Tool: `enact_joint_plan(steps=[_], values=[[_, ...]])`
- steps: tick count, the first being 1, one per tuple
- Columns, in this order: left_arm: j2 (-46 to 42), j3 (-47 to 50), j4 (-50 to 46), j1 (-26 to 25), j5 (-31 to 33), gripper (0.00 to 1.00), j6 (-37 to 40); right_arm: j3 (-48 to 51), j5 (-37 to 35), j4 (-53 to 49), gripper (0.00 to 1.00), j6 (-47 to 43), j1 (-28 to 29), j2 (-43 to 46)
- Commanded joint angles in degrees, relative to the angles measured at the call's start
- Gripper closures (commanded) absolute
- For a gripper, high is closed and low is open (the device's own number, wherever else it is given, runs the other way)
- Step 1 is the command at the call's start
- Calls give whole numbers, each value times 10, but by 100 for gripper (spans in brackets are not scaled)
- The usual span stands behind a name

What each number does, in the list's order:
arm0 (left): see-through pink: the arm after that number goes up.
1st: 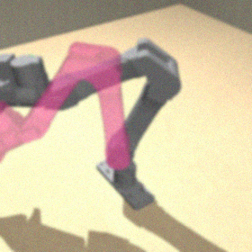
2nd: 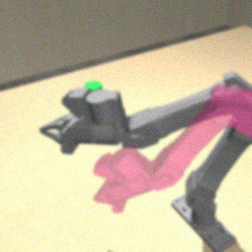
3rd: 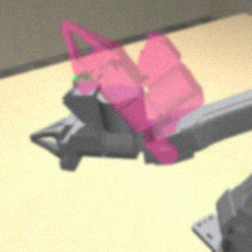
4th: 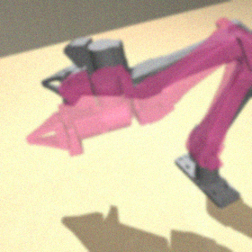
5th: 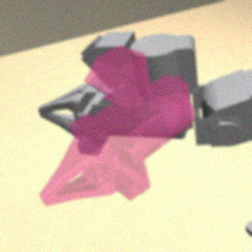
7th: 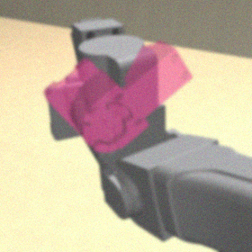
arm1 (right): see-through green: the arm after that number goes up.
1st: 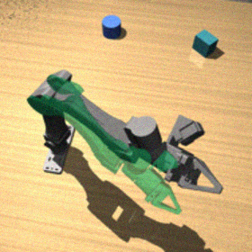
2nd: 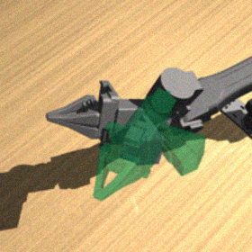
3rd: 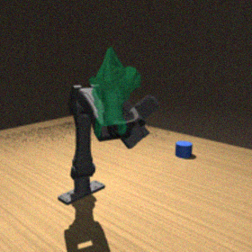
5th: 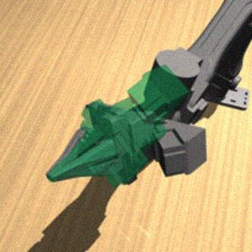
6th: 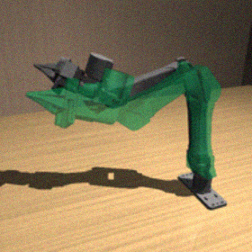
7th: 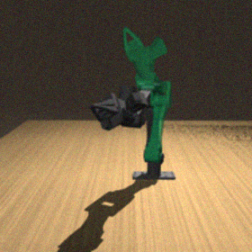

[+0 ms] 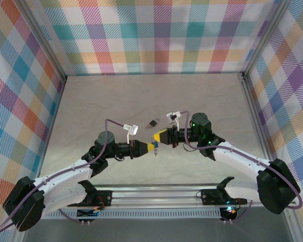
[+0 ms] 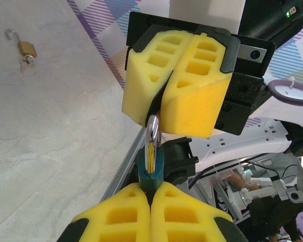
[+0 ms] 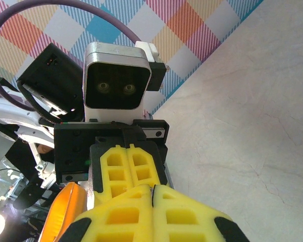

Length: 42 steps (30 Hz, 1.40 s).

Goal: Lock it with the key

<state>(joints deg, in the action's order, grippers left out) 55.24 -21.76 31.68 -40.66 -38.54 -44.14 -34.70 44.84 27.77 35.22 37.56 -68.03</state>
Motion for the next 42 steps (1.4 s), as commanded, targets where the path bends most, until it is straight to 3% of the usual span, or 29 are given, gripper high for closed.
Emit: enact_joint_plan(steps=[1,10,22,35,42], values=[[-17,3,62,8,11,100,-2,0,24,-1,100,0,15,-1],[-13,11,120,9,7,100,-33,-2,-28,7,100,27,38,-15],[-20,23,165,9,8,80,-64,32,-72,60,100,75,50,-3],[-21,33,180,16,11,83,-78,43,-102,52,100,74,52,21],[-3,40,217,16,-5,76,-98,45,-142,56,100,74,52,25]])
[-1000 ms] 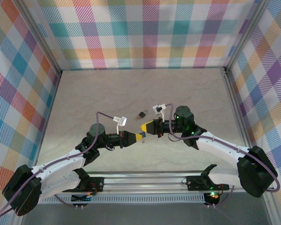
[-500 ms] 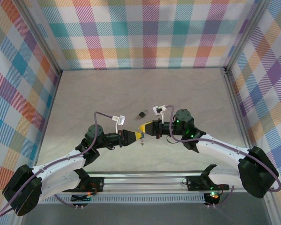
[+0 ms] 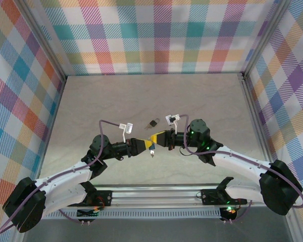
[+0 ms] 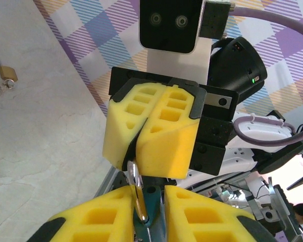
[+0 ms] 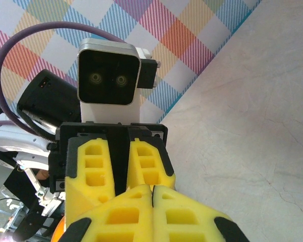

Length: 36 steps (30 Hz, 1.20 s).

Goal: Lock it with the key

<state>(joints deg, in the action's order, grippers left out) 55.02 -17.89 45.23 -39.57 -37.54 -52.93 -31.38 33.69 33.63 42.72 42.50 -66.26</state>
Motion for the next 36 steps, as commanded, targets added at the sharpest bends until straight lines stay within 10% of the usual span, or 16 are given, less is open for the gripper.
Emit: enact_joint_plan(steps=[1,36], values=[[3,3,89,5,-17,75,-14,11,-37,-1,100,0,2,7],[70,-1,155,5,-72,72,-53,14,-79,57,100,-1,1,16]])
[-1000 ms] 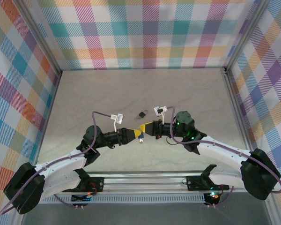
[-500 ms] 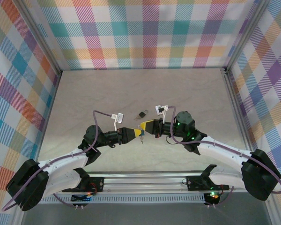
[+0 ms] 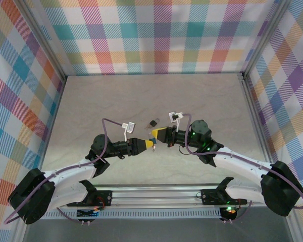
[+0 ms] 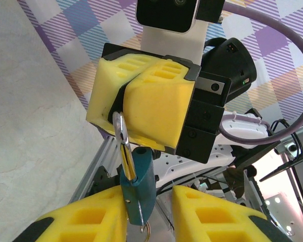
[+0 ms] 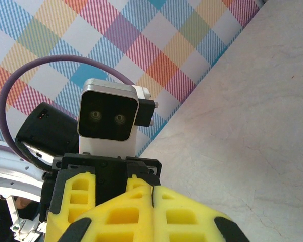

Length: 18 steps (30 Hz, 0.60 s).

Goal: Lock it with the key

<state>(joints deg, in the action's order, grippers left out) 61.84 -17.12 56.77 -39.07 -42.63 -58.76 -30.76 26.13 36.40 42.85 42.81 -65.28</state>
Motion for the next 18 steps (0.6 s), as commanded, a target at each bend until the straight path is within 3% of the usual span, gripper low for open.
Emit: enact_joint_plan(steps=[1,18], values=[[2,-10,38,0,-21,72,6,9,-1,30,100,-2,-2,8],[12,-21,30,7,-15,73,13,36,0,26,100,6,-2,39]])
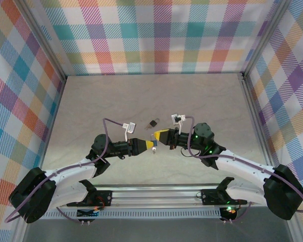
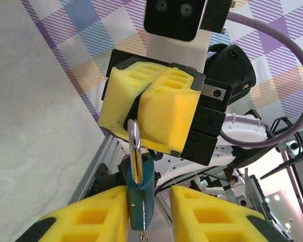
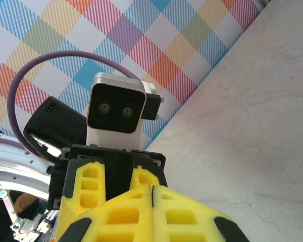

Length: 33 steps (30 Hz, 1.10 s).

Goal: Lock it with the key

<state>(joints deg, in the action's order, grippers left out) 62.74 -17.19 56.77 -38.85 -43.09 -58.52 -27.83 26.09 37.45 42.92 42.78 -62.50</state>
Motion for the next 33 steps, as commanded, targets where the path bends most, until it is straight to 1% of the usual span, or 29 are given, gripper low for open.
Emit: enact_joint_plan(steps=[1,9,19,24,30,33], values=[[6,-21,34,4,-11,73,8,8,0,16,100,4,-2,12],[29,-17,83,4,-25,73,-22,-2,-11,11,100,2,-2,12],[24,-15,80,4,-28,73,-21,-10,-28,12,100,0,-2,10],[29,-15,84,4,-28,74,-22,-9,-25,18,100,2,-2,7],[41,-15,102,4,-27,75,-25,-1,-16,35,100,6,-1,3],[53,-15,118,4,-29,77,-33,3,-18,38,100,4,-1,5]])
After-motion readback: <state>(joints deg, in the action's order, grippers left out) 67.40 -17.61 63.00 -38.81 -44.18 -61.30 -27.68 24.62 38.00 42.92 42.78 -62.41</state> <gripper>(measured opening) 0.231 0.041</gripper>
